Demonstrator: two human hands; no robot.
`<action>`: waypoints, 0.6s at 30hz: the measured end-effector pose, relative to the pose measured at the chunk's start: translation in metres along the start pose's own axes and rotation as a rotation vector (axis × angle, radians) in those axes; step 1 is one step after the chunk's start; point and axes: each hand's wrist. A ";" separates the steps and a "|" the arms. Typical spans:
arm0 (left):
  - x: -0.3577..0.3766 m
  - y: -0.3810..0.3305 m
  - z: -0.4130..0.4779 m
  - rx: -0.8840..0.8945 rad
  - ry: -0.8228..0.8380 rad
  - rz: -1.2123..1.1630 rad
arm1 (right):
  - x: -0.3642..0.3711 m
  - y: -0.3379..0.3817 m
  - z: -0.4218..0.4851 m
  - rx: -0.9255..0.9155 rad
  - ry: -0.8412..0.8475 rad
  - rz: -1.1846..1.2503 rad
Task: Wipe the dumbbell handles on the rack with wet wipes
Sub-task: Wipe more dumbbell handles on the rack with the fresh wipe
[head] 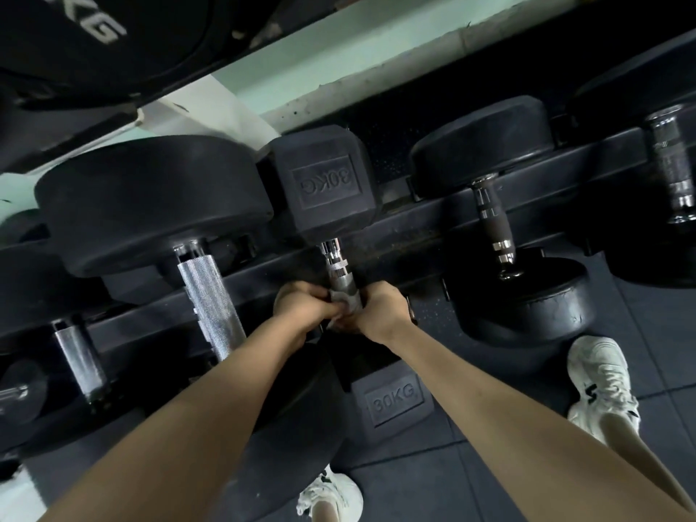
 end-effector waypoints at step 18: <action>0.012 -0.014 0.001 -0.033 -0.208 -0.391 | -0.023 0.023 -0.007 0.061 0.008 0.530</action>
Point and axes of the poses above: each hand's wrist, its own z-axis towards the middle knuckle, its own x-axis out of the palm, y = z × x, and after that the axes turned 9 degrees about -y, right-handed
